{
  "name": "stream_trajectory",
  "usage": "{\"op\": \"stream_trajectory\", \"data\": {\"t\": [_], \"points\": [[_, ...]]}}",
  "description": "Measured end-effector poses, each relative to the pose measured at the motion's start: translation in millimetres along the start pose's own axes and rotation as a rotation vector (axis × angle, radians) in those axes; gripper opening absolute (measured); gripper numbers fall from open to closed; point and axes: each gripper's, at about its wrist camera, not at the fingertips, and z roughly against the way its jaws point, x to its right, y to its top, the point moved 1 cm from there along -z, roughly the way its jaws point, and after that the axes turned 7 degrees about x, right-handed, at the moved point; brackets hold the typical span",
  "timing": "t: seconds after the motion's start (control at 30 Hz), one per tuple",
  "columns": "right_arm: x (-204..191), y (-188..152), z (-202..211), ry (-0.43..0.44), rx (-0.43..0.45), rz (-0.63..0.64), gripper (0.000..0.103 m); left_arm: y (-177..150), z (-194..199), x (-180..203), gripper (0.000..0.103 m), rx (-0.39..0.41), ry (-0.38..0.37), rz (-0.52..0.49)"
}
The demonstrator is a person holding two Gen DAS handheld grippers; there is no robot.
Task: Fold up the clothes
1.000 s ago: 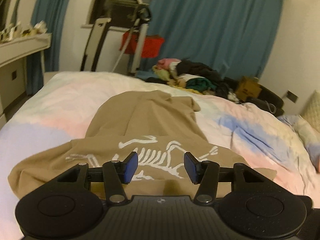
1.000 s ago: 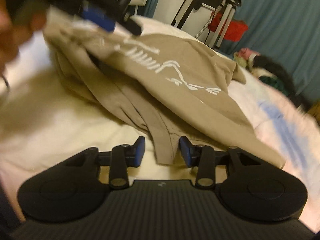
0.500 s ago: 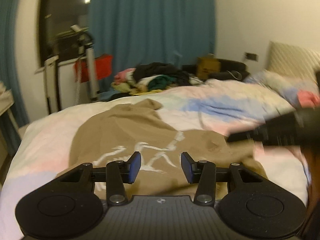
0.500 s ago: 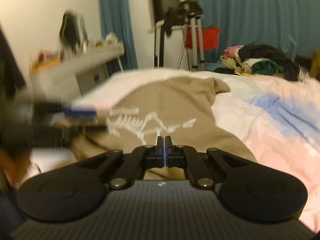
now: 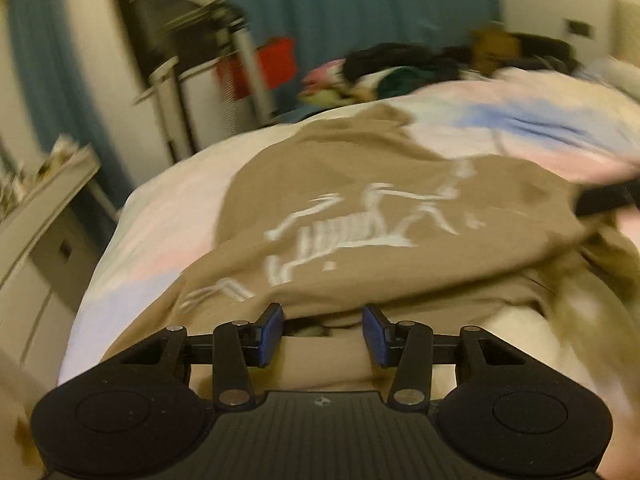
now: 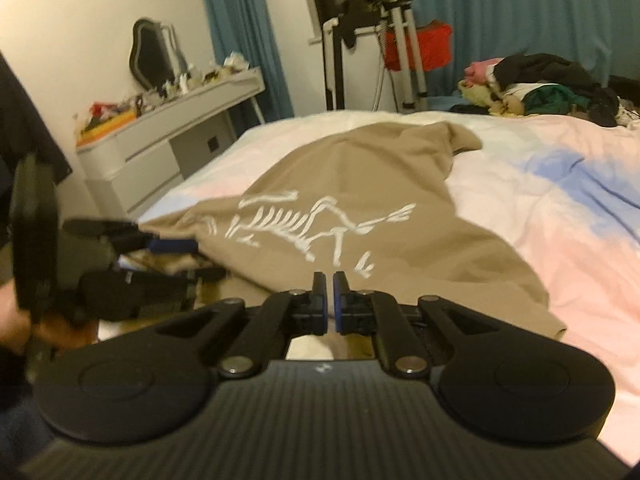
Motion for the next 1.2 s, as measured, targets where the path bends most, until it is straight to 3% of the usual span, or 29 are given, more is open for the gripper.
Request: {"op": "stream_trajectory", "data": {"t": [0.13,0.27,0.3,0.37,0.4,0.53,0.73,0.87,1.0,1.07,1.1,1.13,1.2], "points": [[-11,-11,-13,-0.008,-0.067,0.044,0.008,15,-37,-7,0.043,-0.015,0.034,0.049],[-17,-20,-23,-0.003,-0.112,0.069,0.01,23,-61,-33,0.042,-0.029,0.013,0.162],[-16,-21,-26,-0.008,-0.114,0.063,0.019,23,-67,-38,0.041,-0.03,0.005,0.182],[-16,-23,-31,-0.017,-0.118,0.051,0.072,22,-77,-48,0.041,-0.031,-0.013,0.222],[-17,-23,-33,-0.019,-0.105,0.053,0.076,21,-79,-52,0.041,-0.034,-0.026,0.238],[-23,-21,-40,-0.036,-0.064,0.092,0.072,19,-81,-66,0.041,-0.035,-0.064,0.303],[-37,-20,-65,-0.089,0.001,0.236,0.049,15,-87,-88,0.035,-0.049,-0.08,0.411],[-44,-18,-90,-0.087,0.003,0.266,0.049,14,-86,-93,0.034,-0.049,-0.078,0.432],[-60,-35,-103,-0.097,-0.035,0.411,0.048,13,-86,-90,0.034,-0.048,-0.071,0.416],[-60,-35,-101,-0.119,-0.036,0.425,0.016,13,-84,-89,0.034,-0.044,-0.069,0.409],[-59,-33,-99,-0.129,-0.033,0.413,0.016,14,-83,-88,0.034,-0.042,-0.072,0.409],[-55,-28,-95,-0.126,-0.013,0.378,0.006,15,-82,-86,0.034,-0.037,-0.075,0.409],[-45,-16,-85,-0.139,0.038,0.312,0.005,18,-77,-84,0.034,-0.014,-0.086,0.404]]}}
